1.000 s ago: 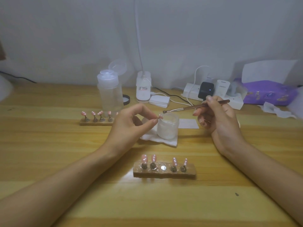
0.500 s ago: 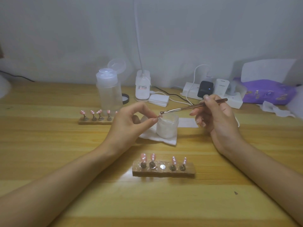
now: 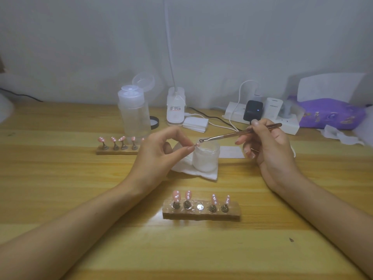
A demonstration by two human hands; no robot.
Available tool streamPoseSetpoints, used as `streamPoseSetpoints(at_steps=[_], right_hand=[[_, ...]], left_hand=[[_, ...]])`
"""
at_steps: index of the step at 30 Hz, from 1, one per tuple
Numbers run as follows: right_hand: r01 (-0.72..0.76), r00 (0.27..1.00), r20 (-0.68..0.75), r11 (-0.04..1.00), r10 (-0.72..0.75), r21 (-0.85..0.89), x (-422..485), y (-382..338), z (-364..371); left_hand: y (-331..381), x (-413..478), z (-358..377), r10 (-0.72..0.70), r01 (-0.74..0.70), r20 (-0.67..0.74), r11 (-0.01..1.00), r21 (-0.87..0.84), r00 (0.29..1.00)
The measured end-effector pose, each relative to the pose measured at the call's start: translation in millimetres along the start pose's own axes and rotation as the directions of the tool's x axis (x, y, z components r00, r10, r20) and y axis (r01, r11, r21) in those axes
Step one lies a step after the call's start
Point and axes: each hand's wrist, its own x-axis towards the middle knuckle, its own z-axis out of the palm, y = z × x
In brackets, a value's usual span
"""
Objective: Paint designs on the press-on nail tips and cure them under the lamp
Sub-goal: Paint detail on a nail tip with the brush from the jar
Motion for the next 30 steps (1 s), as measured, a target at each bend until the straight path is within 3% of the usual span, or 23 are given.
streamPoseSetpoints(at_steps=[4,16,21,25,30], right_hand=[[0.028,0.997,0.068,1.000,-0.027,-0.014,-1.7,-1.1,2.0],[0.007,1.000,0.015,1.000,-0.006,-0.025,-2.5,-1.8,1.3],[0.053,0.997,0.066,0.998,-0.051,-0.040,-3.3,-2.3,1.9],[0.035,0.999,0.009,0.999,-0.035,-0.034,-1.8,-1.3,-0.2],[0.060,0.996,0.067,0.997,-0.057,-0.049,-2.7,-1.2,1.2]], left_hand=[[-1.4,-0.6,-1.0,-0.012,0.012,0.000,1.000,-0.006,1.000],[-0.3,-0.4,-0.1,0.007,-0.007,0.010,1.000,-0.018,1.000],[-0.2,-0.5,-0.2,0.008,-0.007,0.019,1.000,-0.031,1.000],[-0.3,-0.6,0.1,0.013,-0.013,0.023,0.999,-0.029,1.000],[-1.1,-0.8,-0.5,0.003,-0.002,0.026,0.999,-0.032,1.000]])
